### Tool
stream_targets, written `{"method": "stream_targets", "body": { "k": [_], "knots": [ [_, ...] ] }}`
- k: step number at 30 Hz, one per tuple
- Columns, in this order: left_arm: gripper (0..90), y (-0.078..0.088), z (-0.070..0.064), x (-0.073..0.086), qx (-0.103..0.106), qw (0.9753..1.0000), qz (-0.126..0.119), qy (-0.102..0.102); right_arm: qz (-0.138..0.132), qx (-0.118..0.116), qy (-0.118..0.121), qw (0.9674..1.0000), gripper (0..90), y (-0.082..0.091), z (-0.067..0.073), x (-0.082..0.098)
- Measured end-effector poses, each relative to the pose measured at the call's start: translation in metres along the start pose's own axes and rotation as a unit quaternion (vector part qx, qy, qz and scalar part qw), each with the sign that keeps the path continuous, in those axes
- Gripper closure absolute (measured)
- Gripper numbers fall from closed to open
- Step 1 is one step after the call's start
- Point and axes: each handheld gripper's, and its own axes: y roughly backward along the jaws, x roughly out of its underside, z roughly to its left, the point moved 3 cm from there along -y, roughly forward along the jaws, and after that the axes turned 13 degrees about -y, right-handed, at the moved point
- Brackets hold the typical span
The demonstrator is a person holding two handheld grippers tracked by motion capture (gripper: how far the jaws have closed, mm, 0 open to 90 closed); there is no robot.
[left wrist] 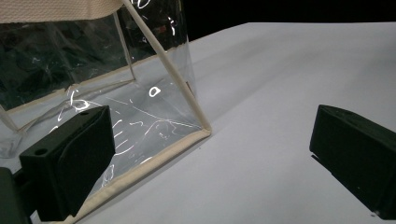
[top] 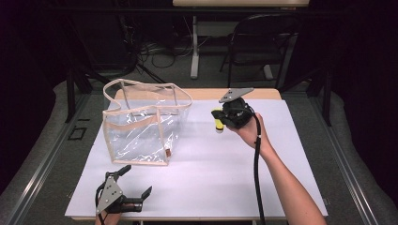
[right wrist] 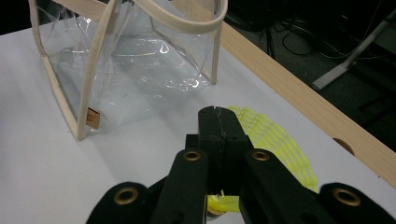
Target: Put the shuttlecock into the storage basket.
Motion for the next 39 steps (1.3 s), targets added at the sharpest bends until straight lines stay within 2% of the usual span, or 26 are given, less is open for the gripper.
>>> {"method": "stream_targets", "body": {
  "k": [39],
  "knots": [
    [0.1, 0.000, 0.001, 0.001, 0.000, 1.0000, -0.002, 0.006, -0.021, 0.005, 0.010, 0.9997, 90.0, 0.007, 0.004, -0.035]
  ]
}}
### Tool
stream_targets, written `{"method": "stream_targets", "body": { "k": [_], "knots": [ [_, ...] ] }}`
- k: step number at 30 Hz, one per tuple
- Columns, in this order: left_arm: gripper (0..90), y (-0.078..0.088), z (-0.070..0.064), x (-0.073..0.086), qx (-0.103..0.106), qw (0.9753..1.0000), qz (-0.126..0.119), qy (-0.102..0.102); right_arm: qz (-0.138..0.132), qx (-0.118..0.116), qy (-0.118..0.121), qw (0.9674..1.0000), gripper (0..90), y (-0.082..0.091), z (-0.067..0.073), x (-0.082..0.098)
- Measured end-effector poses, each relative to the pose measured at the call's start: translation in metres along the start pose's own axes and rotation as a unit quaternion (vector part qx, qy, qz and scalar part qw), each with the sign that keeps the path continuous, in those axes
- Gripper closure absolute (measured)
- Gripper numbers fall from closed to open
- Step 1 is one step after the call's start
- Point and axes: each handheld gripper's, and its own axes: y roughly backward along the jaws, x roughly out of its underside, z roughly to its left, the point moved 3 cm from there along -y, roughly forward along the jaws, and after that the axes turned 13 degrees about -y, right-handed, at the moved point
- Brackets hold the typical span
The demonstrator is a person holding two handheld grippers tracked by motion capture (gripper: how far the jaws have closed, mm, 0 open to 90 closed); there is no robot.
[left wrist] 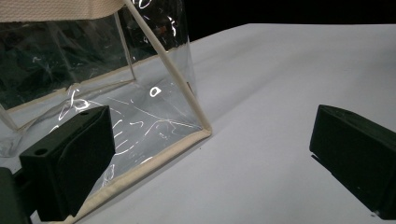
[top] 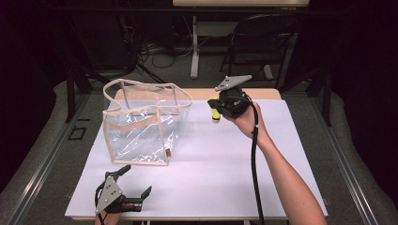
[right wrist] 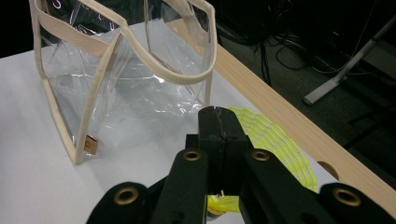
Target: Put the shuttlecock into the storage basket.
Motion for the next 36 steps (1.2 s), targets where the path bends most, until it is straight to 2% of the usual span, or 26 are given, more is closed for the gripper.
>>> {"method": "stream_targets", "body": {
  "k": [7, 21, 36],
  "knots": [
    [0.1, 0.000, 0.001, 0.000, -0.001, 1.0000, -0.002, 0.003, -0.004, 0.000, 0.002, 1.0000, 90.0, 0.002, 0.001, -0.008],
    [0.1, 0.001, 0.002, 0.000, -0.003, 1.0000, -0.003, 0.000, -0.012, -0.003, 0.007, 0.9999, 90.0, -0.005, 0.005, -0.025],
    [0.1, 0.001, 0.001, 0.000, -0.004, 1.0000, -0.003, -0.002, -0.027, -0.007, 0.007, 0.9996, 90.0, -0.001, 0.010, -0.040]
  ]
}}
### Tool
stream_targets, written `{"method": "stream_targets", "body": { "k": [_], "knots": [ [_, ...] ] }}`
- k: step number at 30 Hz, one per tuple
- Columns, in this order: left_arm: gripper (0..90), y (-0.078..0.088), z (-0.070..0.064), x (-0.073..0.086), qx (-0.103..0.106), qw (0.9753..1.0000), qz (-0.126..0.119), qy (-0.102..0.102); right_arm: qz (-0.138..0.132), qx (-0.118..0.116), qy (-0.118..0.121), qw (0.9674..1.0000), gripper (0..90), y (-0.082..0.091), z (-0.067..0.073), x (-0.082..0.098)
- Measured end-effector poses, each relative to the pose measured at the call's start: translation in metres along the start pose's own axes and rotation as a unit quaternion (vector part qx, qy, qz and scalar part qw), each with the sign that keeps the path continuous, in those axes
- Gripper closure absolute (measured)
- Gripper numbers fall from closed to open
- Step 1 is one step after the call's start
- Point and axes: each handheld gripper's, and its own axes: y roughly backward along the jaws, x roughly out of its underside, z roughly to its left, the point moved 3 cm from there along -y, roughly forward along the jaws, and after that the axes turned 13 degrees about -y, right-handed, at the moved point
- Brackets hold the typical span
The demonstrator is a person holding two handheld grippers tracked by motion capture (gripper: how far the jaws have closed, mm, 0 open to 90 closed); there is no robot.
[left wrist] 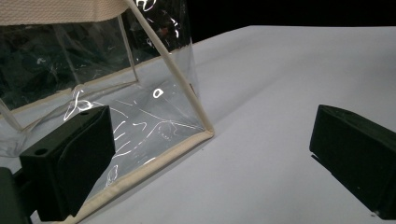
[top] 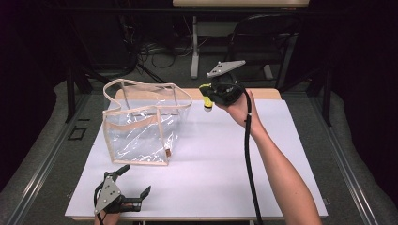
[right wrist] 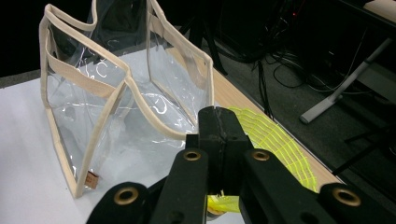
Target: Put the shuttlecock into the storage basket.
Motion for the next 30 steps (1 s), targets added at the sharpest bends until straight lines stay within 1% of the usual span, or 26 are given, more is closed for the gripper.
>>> {"method": "stream_targets", "body": {
  "k": [8, 15, 20, 30],
  "knots": [
    [0.1, 0.001, 0.000, 0.000, -0.002, 1.0000, 0.001, 0.001, -0.003, -0.001, 0.005, 1.0000, 90.0, -0.001, 0.003, -0.007],
    [0.1, 0.001, -0.001, -0.001, 0.001, 1.0000, 0.000, -0.001, -0.004, -0.004, 0.000, 1.0000, 90.0, -0.006, 0.005, -0.013],
    [0.1, 0.001, -0.001, 0.000, 0.001, 1.0000, 0.001, 0.000, -0.007, -0.004, 0.002, 1.0000, 90.0, -0.010, 0.007, -0.019],
    [0.1, 0.000, -0.001, 0.000, 0.001, 1.0000, -0.001, 0.001, -0.013, -0.006, 0.010, 0.9998, 90.0, -0.013, 0.016, -0.034]
  ]
}}
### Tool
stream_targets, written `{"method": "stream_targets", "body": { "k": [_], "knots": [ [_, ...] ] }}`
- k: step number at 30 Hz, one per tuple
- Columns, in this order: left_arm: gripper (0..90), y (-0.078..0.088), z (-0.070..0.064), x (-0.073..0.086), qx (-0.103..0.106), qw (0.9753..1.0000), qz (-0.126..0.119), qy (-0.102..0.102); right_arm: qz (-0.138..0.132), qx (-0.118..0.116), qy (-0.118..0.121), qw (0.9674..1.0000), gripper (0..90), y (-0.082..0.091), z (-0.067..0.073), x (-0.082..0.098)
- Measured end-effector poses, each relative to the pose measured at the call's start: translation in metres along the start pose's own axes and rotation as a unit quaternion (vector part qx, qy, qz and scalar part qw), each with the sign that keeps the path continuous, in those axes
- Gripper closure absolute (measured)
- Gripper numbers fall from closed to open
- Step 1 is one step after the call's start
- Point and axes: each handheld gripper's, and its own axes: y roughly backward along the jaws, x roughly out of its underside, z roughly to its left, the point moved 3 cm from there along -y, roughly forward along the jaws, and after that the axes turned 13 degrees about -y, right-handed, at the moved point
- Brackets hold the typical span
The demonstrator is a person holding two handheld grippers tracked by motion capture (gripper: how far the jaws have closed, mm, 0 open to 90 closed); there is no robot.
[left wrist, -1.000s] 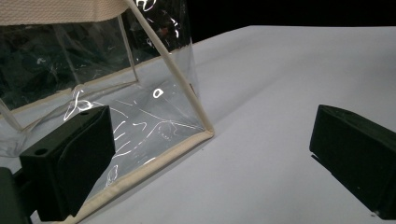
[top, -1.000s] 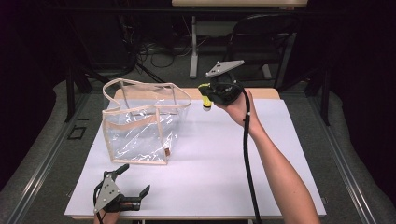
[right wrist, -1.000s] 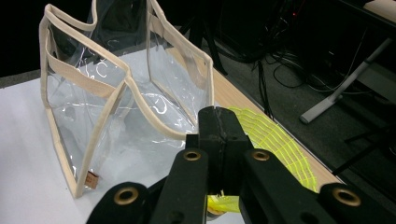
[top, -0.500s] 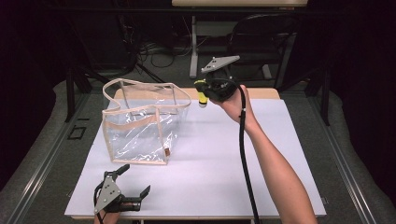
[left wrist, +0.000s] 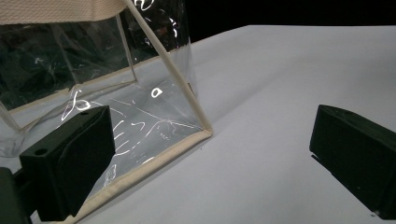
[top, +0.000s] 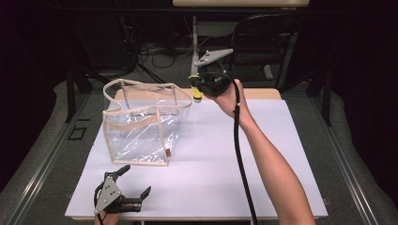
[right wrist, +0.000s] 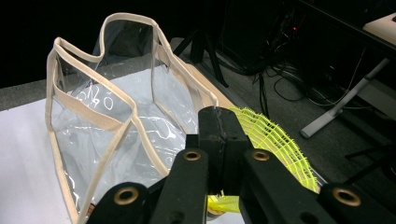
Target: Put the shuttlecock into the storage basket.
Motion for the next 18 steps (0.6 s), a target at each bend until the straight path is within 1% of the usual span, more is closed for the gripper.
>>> {"method": "stream_targets", "body": {
  "k": [1, 4, 18],
  "knots": [
    [0.1, 0.001, 0.000, 0.000, 0.003, 1.0000, 0.002, 0.000, 0.000, -0.001, 0.002, 1.0000, 90.0, 0.000, 0.001, -0.001],
    [0.1, 0.001, 0.000, 0.000, 0.002, 1.0000, 0.002, 0.000, -0.002, -0.001, 0.001, 1.0000, 90.0, -0.001, 0.003, -0.005],
    [0.1, 0.001, 0.000, 0.000, 0.003, 1.0000, 0.002, 0.000, -0.009, -0.005, 0.011, 0.9999, 90.0, -0.008, 0.014, -0.018]
  ]
}}
